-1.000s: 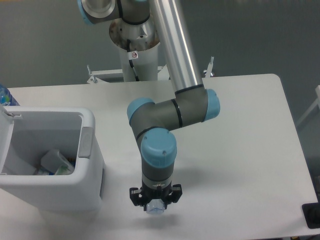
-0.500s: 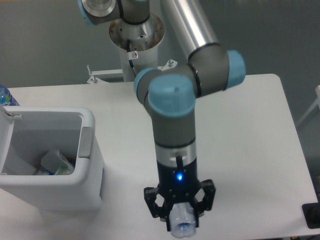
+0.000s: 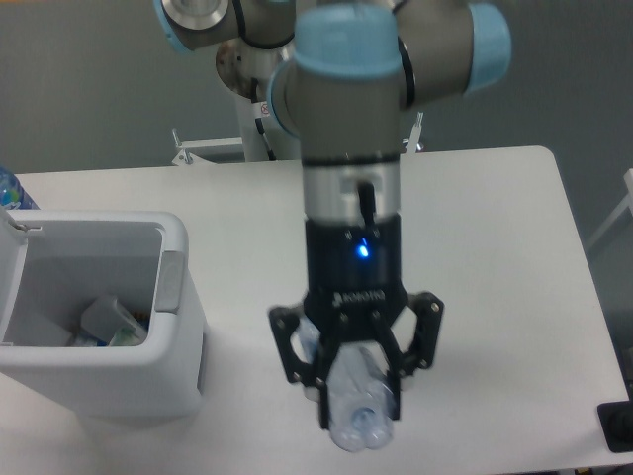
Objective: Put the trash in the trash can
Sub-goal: 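Lift the bottle and carry it toward the white bin, then lower the bottle into the bin and open the gripper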
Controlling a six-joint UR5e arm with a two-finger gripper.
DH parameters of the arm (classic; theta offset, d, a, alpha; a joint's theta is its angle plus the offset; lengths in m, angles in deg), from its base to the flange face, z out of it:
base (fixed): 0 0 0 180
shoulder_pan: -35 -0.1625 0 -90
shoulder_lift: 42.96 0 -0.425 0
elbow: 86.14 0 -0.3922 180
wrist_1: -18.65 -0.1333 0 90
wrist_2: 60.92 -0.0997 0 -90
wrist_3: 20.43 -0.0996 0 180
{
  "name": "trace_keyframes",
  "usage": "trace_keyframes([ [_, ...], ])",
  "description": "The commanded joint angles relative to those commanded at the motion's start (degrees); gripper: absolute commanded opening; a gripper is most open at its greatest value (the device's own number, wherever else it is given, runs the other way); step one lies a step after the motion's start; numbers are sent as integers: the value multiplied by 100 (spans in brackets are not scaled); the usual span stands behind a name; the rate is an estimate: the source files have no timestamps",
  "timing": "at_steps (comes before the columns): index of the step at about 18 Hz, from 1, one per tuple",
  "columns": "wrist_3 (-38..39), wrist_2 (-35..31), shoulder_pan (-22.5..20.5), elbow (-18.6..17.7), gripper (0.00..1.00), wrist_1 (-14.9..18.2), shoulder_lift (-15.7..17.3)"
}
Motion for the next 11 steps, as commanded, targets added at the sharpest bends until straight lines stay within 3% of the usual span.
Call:
trace_keyframes([
  [7, 412, 449, 185, -123, 56, 9, 203],
  [11, 449, 441, 606, -448, 55, 9, 309],
])
